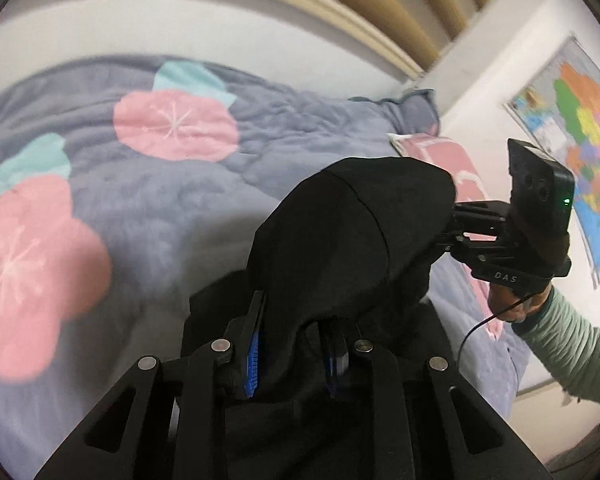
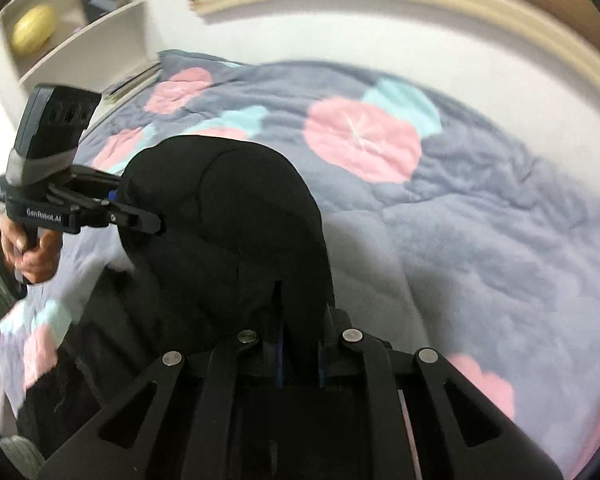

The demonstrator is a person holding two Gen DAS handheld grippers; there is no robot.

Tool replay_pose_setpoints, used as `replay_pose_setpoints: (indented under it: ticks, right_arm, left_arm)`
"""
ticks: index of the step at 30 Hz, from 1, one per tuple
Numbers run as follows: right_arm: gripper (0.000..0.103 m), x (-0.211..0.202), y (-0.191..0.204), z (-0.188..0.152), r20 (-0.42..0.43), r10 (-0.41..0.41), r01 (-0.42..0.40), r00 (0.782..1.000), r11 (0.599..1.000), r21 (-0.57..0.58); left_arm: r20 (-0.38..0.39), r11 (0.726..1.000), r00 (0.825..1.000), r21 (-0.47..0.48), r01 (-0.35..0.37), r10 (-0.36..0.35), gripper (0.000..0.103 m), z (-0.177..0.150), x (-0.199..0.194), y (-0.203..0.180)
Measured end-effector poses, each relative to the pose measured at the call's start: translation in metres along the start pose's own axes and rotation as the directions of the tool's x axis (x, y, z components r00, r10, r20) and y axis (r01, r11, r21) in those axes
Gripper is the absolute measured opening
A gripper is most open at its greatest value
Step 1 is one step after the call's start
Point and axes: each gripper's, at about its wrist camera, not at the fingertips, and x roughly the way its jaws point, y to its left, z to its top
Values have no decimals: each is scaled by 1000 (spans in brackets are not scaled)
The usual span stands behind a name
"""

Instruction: Fold large clothes

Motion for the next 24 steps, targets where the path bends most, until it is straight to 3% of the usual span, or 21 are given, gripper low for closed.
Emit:
replay_pose_setpoints:
  ticks: [7,12,16,19,24]
  right_arm:
    - [13,-88,85,-72,25,-64,65,998,996,-58]
    - [13,-124,145,-142,16,-91,92,996,993,-79]
    - [13,-121,175,-192,-37,-88,86,995,995,-46]
    - [17,-102,194,-231,-93,-107,107,990,994,-1]
    - [18,-79,192,-273,-208,-62,89,976,988,123]
  left_arm:
    - [21,998,999,54,-37,36,24,-87,-71,-87]
    - [-29,996,998,70,-54,56,24,-166,-92,-135]
    - [-106,996,991,14,-85,86,24,-230,-78,-145]
    - [-140,990,985,-84,-111,99,24,-273,-59,-137]
    - [-171,968,980,-212,-136,100,24,-316,-53,-124]
